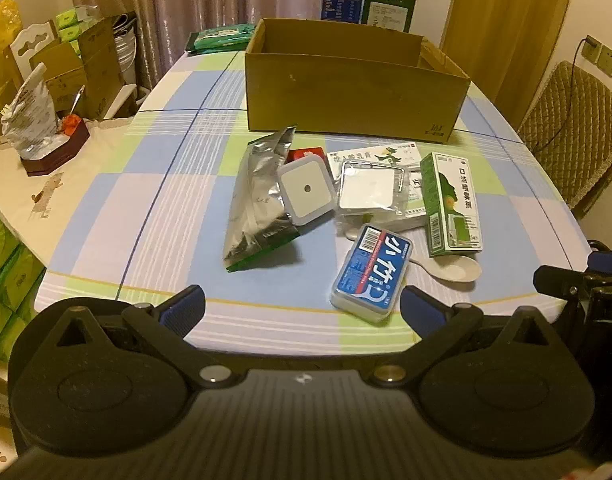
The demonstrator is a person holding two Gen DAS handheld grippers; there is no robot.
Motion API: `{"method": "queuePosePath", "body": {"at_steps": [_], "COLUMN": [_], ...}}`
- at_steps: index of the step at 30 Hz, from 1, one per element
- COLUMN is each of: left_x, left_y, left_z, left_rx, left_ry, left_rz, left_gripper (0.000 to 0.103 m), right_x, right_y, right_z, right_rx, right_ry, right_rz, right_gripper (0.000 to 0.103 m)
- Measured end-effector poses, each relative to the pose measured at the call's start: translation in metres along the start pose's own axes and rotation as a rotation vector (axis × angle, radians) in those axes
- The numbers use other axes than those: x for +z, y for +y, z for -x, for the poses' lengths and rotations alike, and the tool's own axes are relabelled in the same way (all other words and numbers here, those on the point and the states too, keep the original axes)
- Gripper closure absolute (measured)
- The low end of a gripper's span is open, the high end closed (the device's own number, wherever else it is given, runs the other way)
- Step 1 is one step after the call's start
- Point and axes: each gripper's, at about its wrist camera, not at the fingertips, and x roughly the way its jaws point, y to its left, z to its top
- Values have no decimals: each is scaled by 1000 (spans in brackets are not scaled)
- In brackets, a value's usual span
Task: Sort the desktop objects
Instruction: 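Move both tools toward the floss box and mouth spray box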
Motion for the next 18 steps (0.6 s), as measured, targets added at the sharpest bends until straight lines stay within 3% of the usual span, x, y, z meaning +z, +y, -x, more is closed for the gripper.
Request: {"method": "queuePosePath", "body": {"at_steps": [18], "left_x": [4], "left_y": [-2], "left_z": [-1], "left_rx": [-44], "left_ry": [-50], "left_rz": [-37], "left_gripper": [1], "right_x": [1], "right_y": [0], "right_z": [-12], "right_rx": [22], "right_ry": [-8], "right_rz": [59], "right_gripper": [2]}}
